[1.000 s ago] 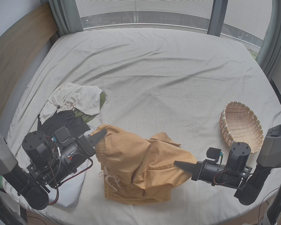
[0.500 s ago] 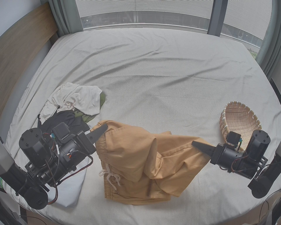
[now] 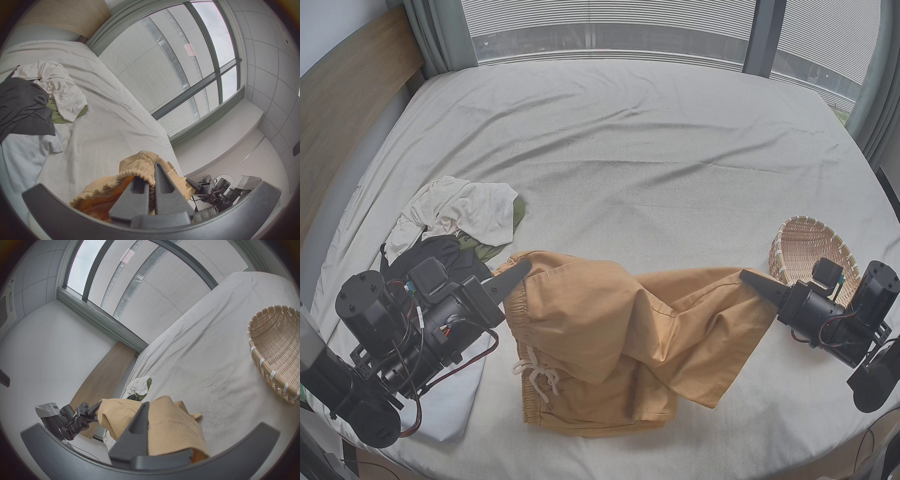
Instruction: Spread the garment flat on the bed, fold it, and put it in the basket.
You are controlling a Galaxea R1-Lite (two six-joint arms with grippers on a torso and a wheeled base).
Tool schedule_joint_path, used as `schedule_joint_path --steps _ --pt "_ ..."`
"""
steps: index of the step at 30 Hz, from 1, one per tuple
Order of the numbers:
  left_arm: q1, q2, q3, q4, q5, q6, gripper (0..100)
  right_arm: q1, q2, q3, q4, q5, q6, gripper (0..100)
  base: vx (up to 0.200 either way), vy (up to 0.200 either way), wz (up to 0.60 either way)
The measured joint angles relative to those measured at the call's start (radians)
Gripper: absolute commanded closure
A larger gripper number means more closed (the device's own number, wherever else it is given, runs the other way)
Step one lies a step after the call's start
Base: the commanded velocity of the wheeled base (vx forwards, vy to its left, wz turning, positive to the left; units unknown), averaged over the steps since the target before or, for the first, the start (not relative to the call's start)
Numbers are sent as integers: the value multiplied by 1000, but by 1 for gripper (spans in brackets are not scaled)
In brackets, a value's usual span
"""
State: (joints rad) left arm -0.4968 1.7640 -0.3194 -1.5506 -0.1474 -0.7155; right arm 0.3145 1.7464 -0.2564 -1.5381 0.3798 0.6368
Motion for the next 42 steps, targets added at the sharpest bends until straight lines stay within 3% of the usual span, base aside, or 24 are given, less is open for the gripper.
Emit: schedule_joint_path --steps 8,23,39,42 --pt "19 -19 -14 0 0 0 100 -42 -30 -9 0 50 0 100 0 0 0" --pt "80 -34 -49 0 1 0 100 -143 -118 14 1 221 2 100 0 0 0" --pt "95 -47 -41 0 -11 1 100 -187 -180 17 9 241 0 100 0 0 0" --pt "99 -65 -29 1 -49 1 100 -193 -185 11 10 243 0 100 0 0 0"
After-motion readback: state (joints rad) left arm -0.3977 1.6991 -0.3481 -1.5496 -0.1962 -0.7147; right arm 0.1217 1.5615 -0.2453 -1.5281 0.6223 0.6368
